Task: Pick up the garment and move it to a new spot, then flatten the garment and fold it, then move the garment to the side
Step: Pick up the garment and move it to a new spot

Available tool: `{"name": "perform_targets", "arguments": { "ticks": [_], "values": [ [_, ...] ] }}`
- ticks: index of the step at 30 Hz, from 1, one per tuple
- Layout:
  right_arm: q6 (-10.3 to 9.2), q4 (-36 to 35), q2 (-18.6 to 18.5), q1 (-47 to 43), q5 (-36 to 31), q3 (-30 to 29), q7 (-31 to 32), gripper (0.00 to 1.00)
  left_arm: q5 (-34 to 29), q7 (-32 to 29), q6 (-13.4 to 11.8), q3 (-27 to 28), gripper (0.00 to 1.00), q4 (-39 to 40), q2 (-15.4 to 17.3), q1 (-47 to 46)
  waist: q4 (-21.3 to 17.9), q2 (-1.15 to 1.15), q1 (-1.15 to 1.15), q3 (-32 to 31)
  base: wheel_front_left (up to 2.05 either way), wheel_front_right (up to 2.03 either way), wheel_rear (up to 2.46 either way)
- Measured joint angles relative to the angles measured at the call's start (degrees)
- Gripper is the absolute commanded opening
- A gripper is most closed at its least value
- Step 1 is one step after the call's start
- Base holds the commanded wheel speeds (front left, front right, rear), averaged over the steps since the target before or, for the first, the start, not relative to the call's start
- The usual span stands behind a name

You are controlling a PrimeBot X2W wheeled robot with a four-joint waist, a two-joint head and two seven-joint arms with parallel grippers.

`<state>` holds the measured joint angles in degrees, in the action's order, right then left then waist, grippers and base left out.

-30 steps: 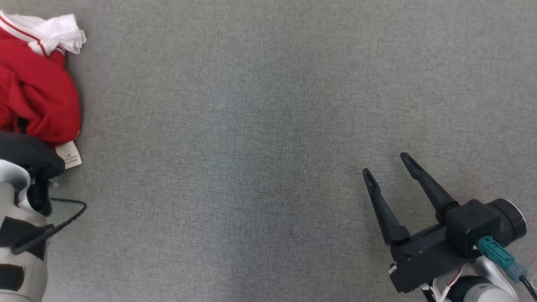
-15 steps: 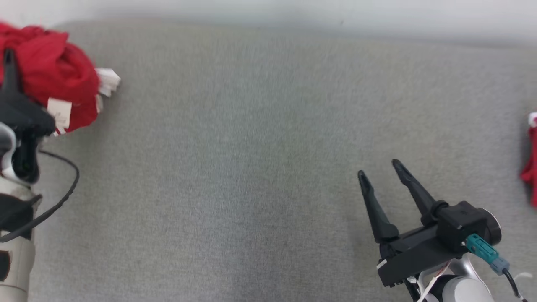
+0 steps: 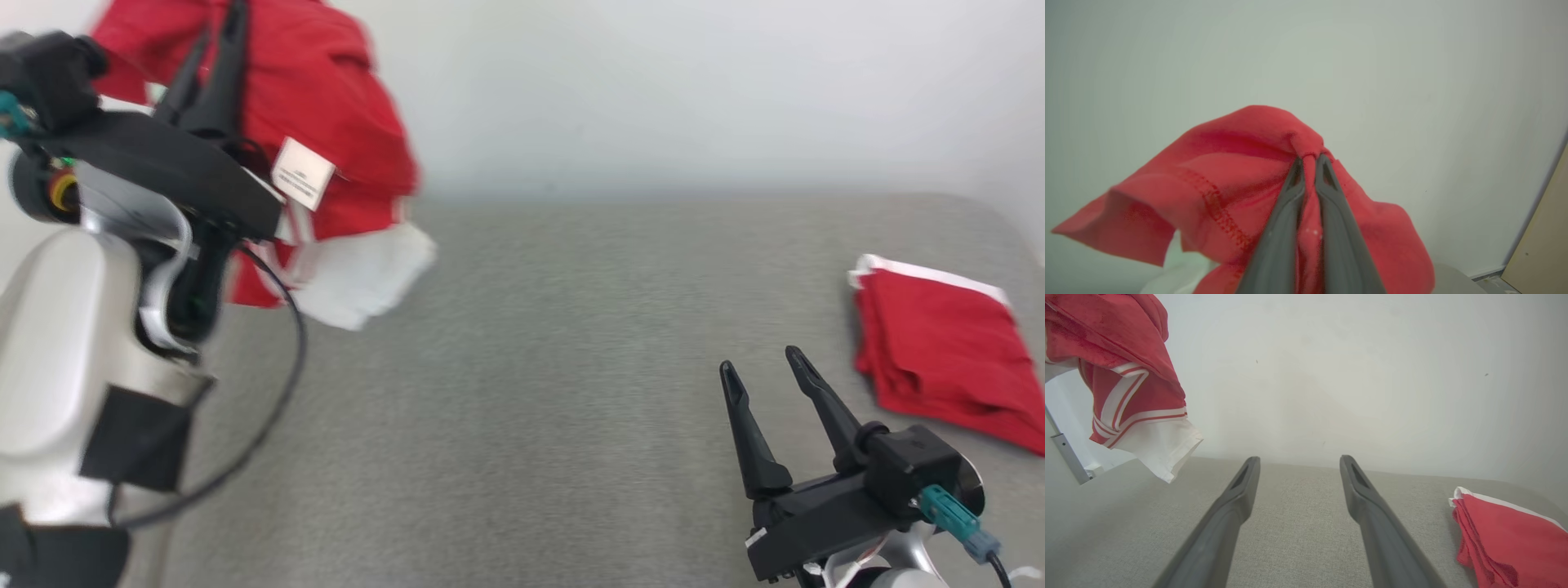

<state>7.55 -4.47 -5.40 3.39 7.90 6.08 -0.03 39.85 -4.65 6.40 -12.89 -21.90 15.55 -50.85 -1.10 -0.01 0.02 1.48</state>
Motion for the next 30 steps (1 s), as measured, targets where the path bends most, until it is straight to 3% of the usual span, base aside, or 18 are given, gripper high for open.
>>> {"name": "perform_targets", "arguments": {
  "ticks": [5,9,17,22,23,24,30],
  "values": [
    [0.0,-1.0,0.0,-0.6,-0.2,-0.4,0.6,1.0,0.5,0.0,-2.2,-2.8,0.0,9.7,-3.7,6.3,-5.1,0.0,0.0,-1.0,0.0,0.0,0.0],
    [0.0,-1.7,0.1,-1.2,-0.3,-0.5,0.6,1.0,-1.3,0.1,-3.5,-6.3,0.0,12.2,-5.6,11.8,-9.5,0.01,-0.01,-0.6,0.0,0.0,0.0],
    [0.0,-0.8,0.9,-0.5,-0.1,1.5,-0.5,1.0,-6.9,4.3,-4.4,-11.9,0.0,2.7,-6.3,17.9,-16.0,0.01,-0.02,2.1,0.0,0.0,0.0],
    [0.0,0.2,1.3,0.2,0.1,2.2,-1.1,1.0,-9.4,3.7,-4.3,-15.0,0.0,-4.7,-6.2,18.1,-17.8,0.02,-0.02,4.0,0.0,0.0,0.0],
    [0.0,0.5,1.4,0.2,0.1,2.2,-1.3,1.0,-10.3,3.6,-4.2,-16.1,0.47,-6.1,-6.1,18.1,-18.1,0.01,-0.02,4.5,0.0,0.0,0.0],
    [0.0,0.8,1.5,0.2,0.1,2.2,-1.5,1.0,-10.8,3.6,-3.9,-16.4,1.0,-7.4,-6.2,18.1,-18.3,0.02,-0.02,4.8,0.0,0.0,0.0],
    [0.0,1.7,1.8,0.2,0.1,1.1,-2.0,1.0,-8.7,3.9,-4.5,-15.4,1.0,-8.3,-7.0,19.4,-17.7,0.02,-0.02,5.6,0.0,0.0,0.0]
  ]
}}
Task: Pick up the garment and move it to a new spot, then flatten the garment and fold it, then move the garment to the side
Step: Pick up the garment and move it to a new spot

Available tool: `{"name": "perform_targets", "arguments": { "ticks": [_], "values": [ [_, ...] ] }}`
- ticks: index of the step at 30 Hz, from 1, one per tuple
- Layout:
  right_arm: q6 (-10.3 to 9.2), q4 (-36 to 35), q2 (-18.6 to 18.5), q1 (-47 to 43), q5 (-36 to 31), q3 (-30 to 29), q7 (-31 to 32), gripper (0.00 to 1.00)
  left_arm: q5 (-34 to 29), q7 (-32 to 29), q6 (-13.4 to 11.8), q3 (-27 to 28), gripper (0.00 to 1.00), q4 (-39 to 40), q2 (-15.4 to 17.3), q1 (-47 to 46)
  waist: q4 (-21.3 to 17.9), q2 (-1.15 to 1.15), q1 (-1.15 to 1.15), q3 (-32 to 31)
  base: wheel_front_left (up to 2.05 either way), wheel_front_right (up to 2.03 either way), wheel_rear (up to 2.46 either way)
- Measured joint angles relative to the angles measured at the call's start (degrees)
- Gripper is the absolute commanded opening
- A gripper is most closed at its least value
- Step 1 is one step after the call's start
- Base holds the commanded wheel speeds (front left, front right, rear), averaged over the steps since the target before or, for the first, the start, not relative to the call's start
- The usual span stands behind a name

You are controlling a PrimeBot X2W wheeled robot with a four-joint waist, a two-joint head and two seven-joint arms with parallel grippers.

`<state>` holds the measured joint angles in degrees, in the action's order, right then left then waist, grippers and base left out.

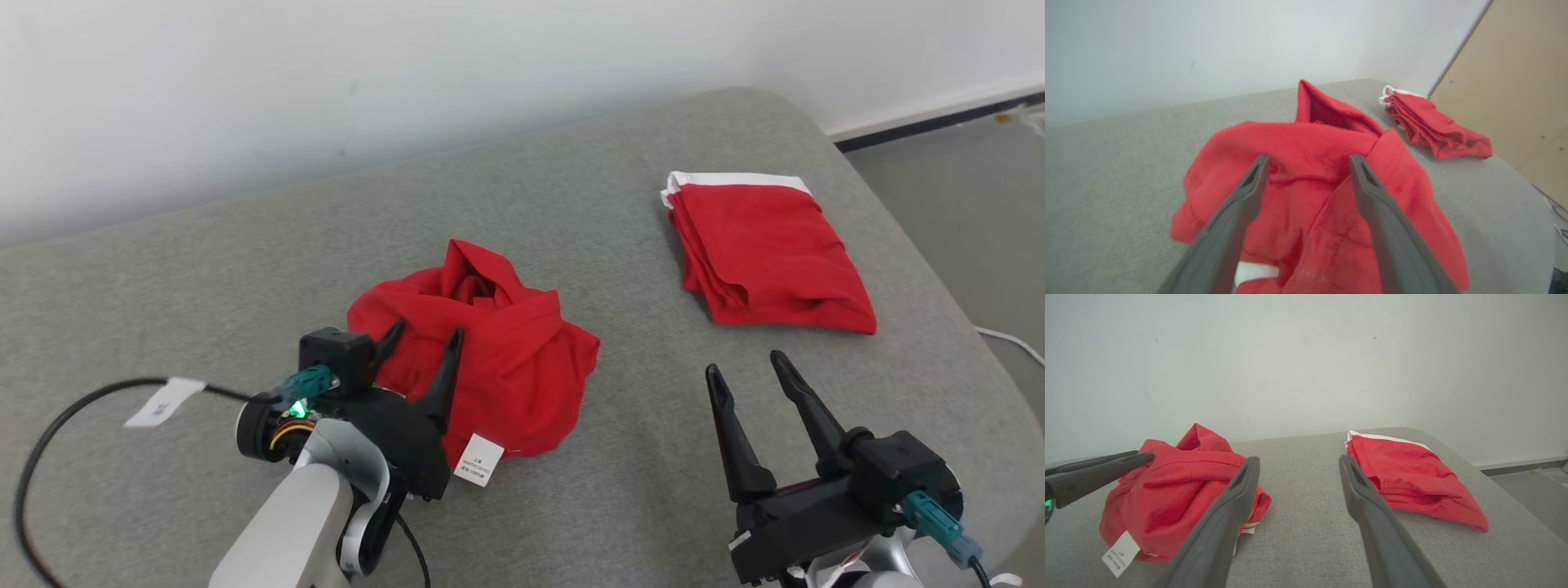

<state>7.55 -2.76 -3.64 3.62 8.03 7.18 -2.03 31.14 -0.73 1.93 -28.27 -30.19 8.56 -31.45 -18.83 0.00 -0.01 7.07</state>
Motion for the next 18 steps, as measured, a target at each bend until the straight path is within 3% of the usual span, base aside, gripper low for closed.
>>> {"name": "perform_targets", "arguments": {
  "ticks": [5,13,18],
  "values": [
    [0.0,0.1,0.1,-0.4,-0.2,-1.1,0.4,1.0,0.8,-0.5,-1.6,0.9,1.0,5.8,2.0,4.1,2.2,0.0,0.0,-0.9,0.0,0.0,0.0],
    [0.0,1.0,-1.2,-2.8,-0.3,-3.2,3.3,1.0,1.3,-5.0,-10.0,5.0,1.0,18.4,8.5,15.2,7.8,-0.01,0.01,-4.4,0.0,0.0,0.0],
    [0.0,2.8,-1.6,-4.5,-0.1,-6.2,3.4,1.0,2.6,2.1,-12.1,10.1,1.0,25.2,11.7,24.4,11.9,-0.01,0.01,-6.2,0.0,0.0,0.0]
  ]
}}
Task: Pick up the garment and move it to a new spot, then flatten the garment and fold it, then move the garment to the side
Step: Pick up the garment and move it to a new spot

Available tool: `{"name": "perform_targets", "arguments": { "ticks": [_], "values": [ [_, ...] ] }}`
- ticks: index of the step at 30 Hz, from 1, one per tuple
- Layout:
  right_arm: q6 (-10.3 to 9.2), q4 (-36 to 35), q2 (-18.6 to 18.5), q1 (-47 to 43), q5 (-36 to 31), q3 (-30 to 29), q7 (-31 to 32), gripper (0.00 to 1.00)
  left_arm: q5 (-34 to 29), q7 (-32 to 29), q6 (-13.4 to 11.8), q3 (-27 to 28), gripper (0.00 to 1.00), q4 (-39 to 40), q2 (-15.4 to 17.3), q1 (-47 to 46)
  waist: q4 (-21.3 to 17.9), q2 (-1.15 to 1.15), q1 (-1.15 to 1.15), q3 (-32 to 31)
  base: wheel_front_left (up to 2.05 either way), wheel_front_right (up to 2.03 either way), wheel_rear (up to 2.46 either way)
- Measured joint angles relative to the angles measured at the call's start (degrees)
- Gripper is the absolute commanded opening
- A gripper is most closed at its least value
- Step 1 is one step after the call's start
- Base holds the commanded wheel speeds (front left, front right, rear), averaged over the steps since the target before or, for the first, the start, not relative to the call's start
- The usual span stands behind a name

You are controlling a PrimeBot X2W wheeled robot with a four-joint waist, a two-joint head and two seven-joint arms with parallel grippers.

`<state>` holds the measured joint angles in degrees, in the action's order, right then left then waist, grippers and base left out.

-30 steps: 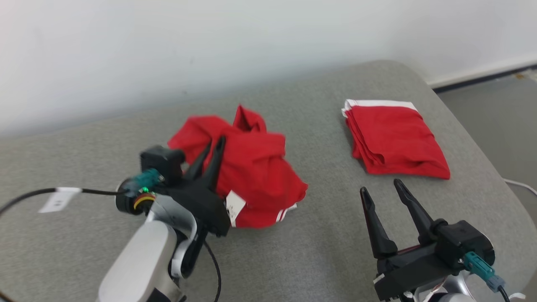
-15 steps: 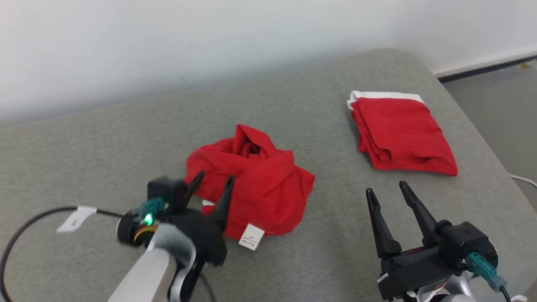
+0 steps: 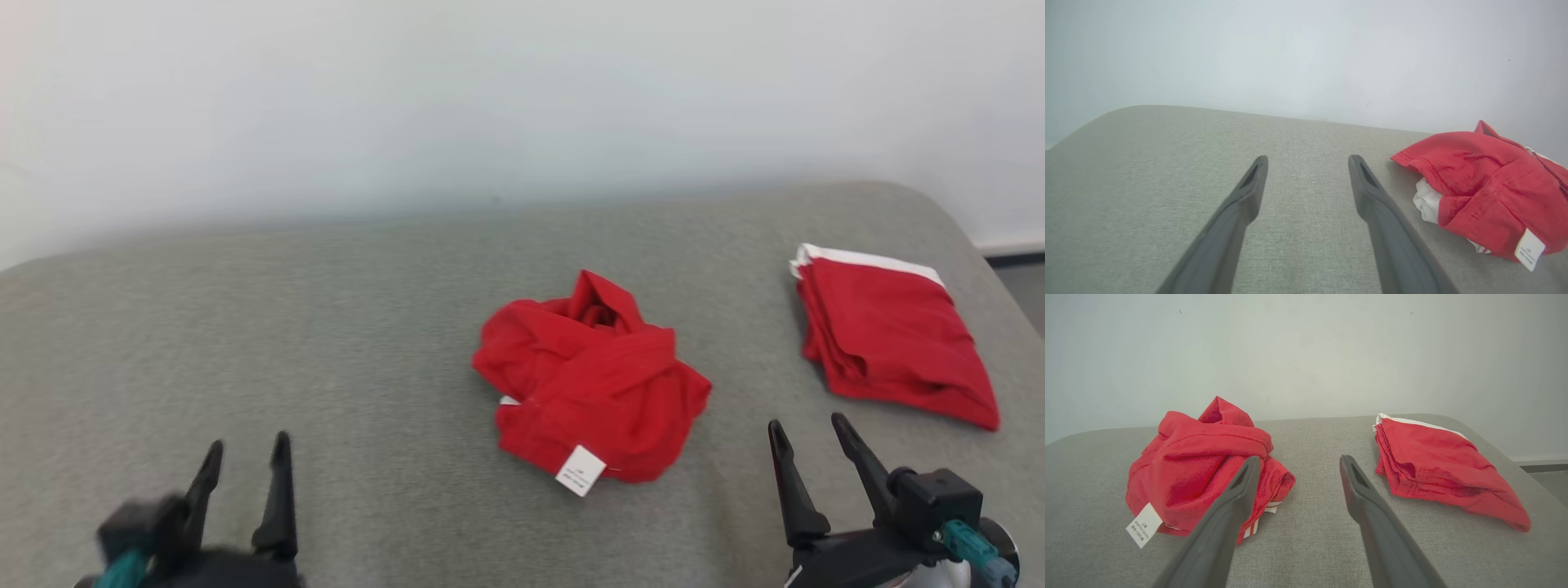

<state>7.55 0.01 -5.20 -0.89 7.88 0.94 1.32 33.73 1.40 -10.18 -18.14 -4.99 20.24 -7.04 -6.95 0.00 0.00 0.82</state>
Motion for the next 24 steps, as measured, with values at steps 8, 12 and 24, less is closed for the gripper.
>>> {"name": "perform_targets", "arguments": {
  "ticks": [8,12,24],
  "values": [
    [0.0,3.7,0.8,-2.1,1.0,-2.7,-4.3,1.0,-1.6,12.8,0.1,4.0,1.0,7.2,-0.5,11.5,5.4,0.0,0.0,-2.5,0.0,0.0,0.0],
    [0.0,5.9,1.2,-2.9,1.9,-2.4,-5.9,1.0,-2.5,13.5,2.1,4.9,1.0,7.1,-1.3,14.9,7.5,0.0,0.0,-3.7,0.0,0.0,0.0],
    [0.0,9.5,-0.4,-4.1,3.7,-1.4,-4.4,1.0,-6.5,13.6,9.3,7.0,1.0,6.2,-1.5,17.8,8.5,0.0,0.0,-5.8,0.0,0.0,0.0]
  ]
}}
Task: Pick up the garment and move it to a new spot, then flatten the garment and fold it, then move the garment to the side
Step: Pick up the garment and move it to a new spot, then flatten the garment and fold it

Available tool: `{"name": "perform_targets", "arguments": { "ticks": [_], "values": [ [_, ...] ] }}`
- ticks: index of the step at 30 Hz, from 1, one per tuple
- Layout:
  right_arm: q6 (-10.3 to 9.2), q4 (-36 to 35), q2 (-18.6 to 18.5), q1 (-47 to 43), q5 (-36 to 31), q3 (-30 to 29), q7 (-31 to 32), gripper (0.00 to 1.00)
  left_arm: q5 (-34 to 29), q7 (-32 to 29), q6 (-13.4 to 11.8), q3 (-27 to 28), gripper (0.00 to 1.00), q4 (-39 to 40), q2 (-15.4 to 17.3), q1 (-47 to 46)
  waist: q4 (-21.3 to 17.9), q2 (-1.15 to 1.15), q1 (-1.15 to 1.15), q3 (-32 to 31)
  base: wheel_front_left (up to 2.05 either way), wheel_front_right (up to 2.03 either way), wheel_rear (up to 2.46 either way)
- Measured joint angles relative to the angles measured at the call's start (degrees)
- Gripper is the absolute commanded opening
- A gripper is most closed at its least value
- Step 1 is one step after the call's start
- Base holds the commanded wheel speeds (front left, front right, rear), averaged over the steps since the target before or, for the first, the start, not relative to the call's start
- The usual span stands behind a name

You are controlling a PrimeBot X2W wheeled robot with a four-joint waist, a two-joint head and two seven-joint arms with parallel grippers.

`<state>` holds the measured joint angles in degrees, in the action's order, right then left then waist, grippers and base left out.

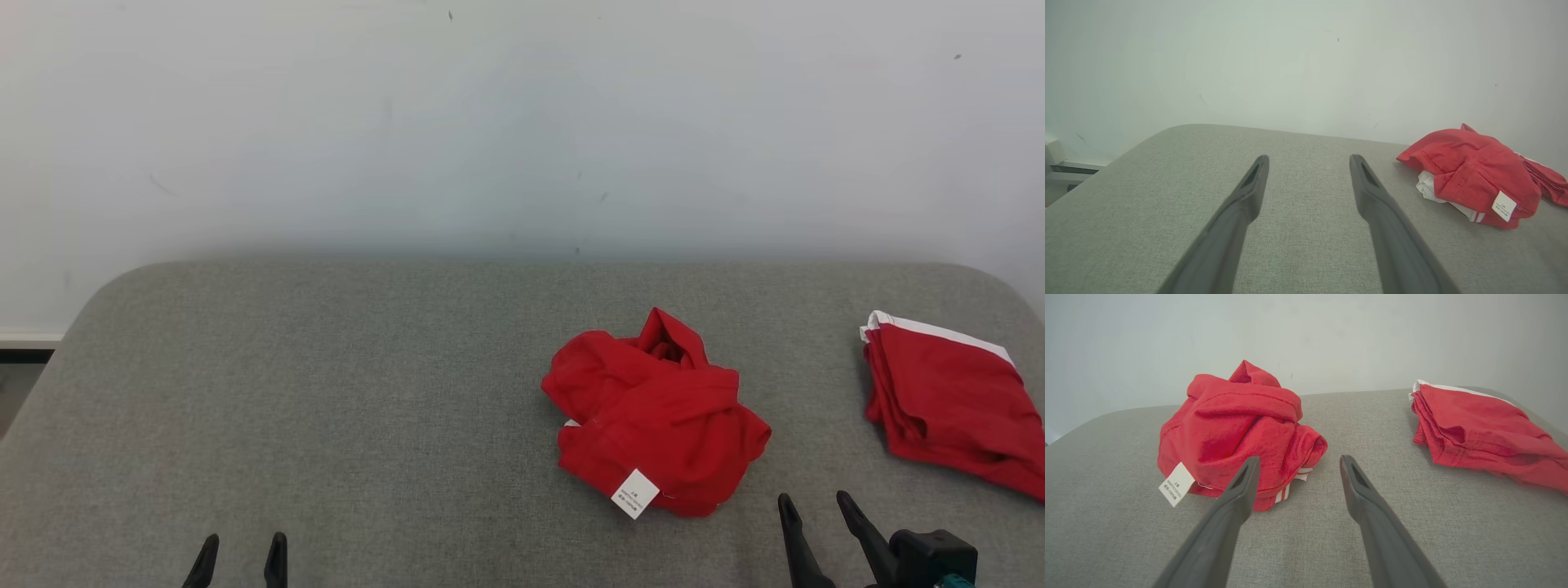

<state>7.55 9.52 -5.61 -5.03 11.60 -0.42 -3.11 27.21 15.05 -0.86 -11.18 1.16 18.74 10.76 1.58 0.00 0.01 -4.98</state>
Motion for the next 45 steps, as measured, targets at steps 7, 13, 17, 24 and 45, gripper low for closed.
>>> {"name": "perform_targets", "arguments": {
  "ticks": [7,13,17,24,45],
  "values": [
    [0.0,-1.2,-1.1,-0.8,0.8,0.4,4.0,1.0,-1.5,0.0,1.4,2.3,1.0,0.1,-0.8,1.0,-0.5,0.0,0.0,-0.1,0.0,0.0,0.0],
    [0.0,-3.1,-1.0,-0.7,0.7,0.5,5.1,1.0,-2.1,-0.3,1.4,1.5,1.0,-0.1,-0.9,1.0,-0.5,0.0,-0.01,0.5,0.0,0.0,0.0],
    [0.0,-3.3,-0.8,-0.7,0.7,0.9,5.2,1.0,-2.6,-1.0,1.3,0.3,1.0,-0.1,-1.1,0.9,-0.7,0.0,-0.01,1.0,0.0,0.0,0.0],
    [0.0,-3.6,-0.8,-0.2,0.5,1.3,5.6,1.0,-2.6,-4.3,1.4,-1.4,1.0,0.2,-1.0,0.3,-2.3,0.0,-0.01,1.5,0.0,0.0,0.0],
    [0.0,-4.5,-0.6,2.4,0.4,3.3,5.9,1.0,-0.7,-21.7,8.0,-16.7,1.0,-10.4,-3.3,-28.8,-14.6,0.01,-0.01,4.1,0.0,0.0,0.0]
  ]
}}
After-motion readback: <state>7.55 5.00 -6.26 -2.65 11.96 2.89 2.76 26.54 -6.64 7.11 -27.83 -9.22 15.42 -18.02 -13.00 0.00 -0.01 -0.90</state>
